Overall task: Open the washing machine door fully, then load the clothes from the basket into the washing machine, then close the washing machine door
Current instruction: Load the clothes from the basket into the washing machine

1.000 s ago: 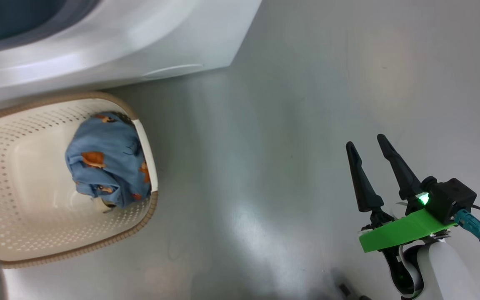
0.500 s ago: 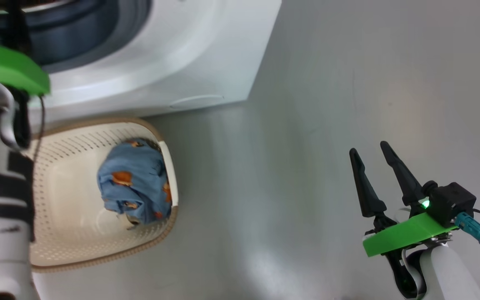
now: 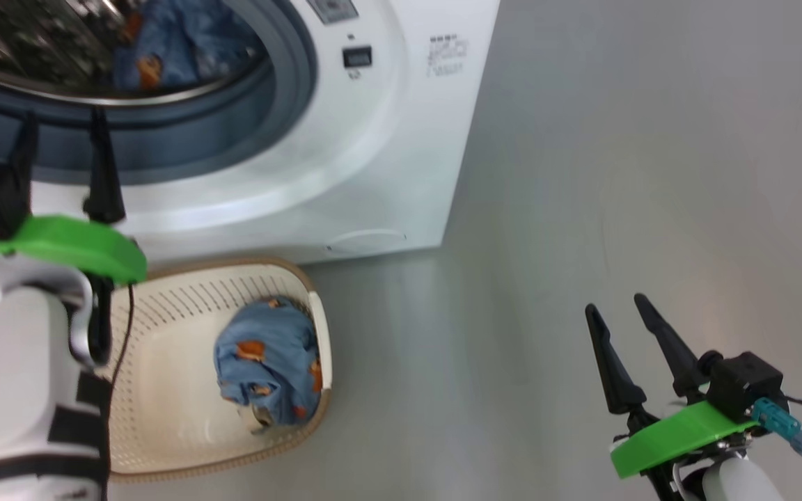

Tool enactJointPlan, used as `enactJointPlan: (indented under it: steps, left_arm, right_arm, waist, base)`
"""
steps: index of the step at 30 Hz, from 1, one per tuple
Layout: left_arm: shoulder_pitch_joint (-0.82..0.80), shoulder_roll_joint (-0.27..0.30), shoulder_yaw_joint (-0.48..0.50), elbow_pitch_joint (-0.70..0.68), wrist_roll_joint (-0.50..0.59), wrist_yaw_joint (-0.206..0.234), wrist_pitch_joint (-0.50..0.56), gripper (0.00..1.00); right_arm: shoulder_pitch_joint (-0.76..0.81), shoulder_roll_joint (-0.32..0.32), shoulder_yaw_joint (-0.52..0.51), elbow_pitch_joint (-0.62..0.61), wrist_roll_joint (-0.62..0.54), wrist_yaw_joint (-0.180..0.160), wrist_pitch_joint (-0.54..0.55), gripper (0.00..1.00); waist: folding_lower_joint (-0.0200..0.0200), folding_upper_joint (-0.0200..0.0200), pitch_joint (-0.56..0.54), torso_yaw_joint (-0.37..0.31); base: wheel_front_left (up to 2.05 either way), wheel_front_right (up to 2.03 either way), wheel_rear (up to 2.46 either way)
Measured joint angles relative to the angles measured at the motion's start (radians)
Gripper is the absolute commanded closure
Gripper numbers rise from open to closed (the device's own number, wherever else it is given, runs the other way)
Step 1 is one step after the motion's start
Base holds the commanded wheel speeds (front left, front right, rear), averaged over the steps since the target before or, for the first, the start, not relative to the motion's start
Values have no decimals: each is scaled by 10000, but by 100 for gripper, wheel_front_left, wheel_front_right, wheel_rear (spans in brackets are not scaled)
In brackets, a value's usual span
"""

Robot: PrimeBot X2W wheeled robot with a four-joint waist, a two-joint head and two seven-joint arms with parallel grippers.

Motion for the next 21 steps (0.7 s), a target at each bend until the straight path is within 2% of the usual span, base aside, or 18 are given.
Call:
enactJointPlan:
  steps: [16, 21]
  left_arm:
    - [3570, -2, 387, -2245, 63, 107, 2, 0]
    - [4972, -79, 529, -3233, 54, 284, 2, 0]
  right_arm:
    - [890, -31, 184, 71, 0, 0, 2, 0]
    - [1159, -31, 161, 12, 0, 0, 2, 0]
  waist:
    - [0, 0, -2025, 357]
    - [1, 0, -2549, 361]
  base:
    - [0, 0, 0]
    - [0, 0, 0]
